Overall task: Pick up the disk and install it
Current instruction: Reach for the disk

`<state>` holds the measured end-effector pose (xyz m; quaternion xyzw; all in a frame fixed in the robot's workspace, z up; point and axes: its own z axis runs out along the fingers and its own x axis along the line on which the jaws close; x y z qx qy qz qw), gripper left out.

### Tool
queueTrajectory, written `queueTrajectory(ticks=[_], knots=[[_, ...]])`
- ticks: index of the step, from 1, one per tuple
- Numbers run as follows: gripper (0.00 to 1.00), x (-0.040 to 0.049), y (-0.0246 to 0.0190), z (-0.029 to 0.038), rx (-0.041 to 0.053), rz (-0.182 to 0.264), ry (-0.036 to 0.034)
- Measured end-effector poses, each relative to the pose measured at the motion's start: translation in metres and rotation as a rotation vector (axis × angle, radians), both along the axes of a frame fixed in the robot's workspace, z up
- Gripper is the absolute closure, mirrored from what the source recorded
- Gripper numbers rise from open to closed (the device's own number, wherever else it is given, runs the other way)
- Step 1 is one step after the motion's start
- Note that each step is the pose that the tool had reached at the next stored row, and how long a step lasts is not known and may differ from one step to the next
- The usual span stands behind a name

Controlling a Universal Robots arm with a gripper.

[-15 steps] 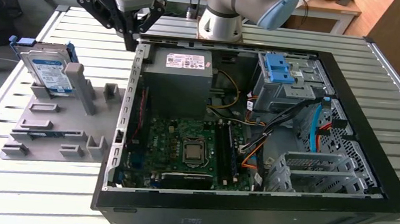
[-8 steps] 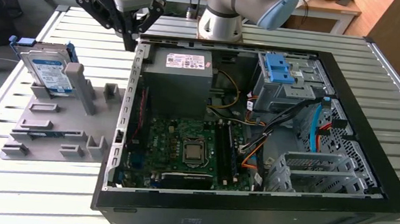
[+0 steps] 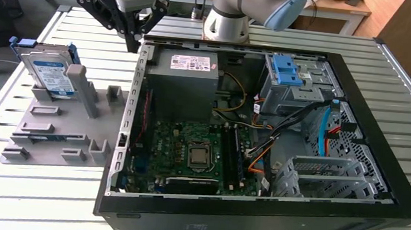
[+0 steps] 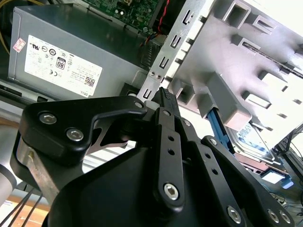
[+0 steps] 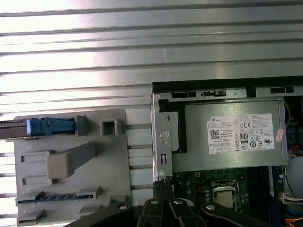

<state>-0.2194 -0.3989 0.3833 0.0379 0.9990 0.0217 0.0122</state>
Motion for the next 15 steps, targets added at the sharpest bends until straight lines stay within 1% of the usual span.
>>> queueTrajectory(ticks=[7,12,15], knots=[[0.89,-0.0007,0.0000,0.0000,0.0000,0.000,0.0000],[0.89,-0.0053,0.0000,-0.0001,-0.0001,0.000,0.0000],[0.89,-0.0095,0.0014,-0.0002,0.0000,0.000,-0.0001]])
